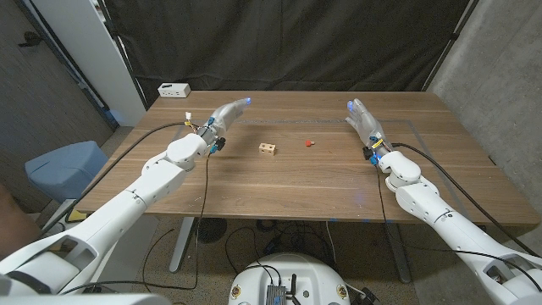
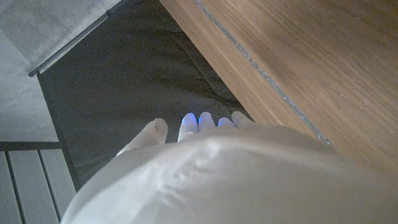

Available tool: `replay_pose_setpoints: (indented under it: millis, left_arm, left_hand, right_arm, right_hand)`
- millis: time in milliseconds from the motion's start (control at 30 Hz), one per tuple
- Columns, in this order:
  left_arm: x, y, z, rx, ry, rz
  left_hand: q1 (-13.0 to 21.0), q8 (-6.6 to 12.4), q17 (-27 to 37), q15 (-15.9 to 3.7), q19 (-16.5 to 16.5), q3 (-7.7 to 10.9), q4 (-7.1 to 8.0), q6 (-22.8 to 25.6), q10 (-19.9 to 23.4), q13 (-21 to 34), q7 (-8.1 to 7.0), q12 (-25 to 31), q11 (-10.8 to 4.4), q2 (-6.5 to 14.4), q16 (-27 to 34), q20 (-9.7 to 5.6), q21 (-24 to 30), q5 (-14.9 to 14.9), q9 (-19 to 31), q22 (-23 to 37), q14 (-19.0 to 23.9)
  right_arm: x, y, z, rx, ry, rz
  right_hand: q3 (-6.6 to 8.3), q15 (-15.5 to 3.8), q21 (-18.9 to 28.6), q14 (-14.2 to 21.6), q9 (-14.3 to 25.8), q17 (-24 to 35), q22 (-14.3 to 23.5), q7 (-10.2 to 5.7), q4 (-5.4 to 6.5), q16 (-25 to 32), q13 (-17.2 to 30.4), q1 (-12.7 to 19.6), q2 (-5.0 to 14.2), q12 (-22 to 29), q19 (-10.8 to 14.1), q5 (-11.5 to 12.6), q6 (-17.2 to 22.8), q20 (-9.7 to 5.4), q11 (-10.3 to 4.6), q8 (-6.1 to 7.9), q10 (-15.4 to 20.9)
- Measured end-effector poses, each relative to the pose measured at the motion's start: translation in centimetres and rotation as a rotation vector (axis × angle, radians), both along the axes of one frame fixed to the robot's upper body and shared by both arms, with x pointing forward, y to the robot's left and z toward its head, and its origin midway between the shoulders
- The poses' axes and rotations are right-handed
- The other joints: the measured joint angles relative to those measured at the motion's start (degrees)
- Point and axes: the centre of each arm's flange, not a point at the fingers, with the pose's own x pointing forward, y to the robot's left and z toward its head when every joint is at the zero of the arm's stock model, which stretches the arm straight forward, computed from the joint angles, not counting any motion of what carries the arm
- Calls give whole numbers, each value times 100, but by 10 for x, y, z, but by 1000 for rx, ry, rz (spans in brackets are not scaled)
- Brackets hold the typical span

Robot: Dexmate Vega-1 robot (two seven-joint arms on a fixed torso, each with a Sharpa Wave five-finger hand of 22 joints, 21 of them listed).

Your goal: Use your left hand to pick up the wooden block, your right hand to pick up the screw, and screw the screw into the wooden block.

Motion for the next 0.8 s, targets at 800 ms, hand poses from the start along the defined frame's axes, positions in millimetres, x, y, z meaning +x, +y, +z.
replay_pose_setpoints:
  millis: [800]
  left_arm:
    - [-43, -20, 33, 440, -69, 133]
  left_hand:
    - [610, 88, 29, -68, -168, -32, -977, -84, 171, 1, -352, 80, -329, -501, 66, 91, 27, 108, 1, -28, -120]
  right_arm:
    - [-2, -6, -1, 5, -16, -9]
  right_hand:
    - [-36, 0, 0, 1, 1, 1, -1, 0, -147, 0, -1, 82, -146, 0, 9, 0, 0, 52, -10, 0, -52]
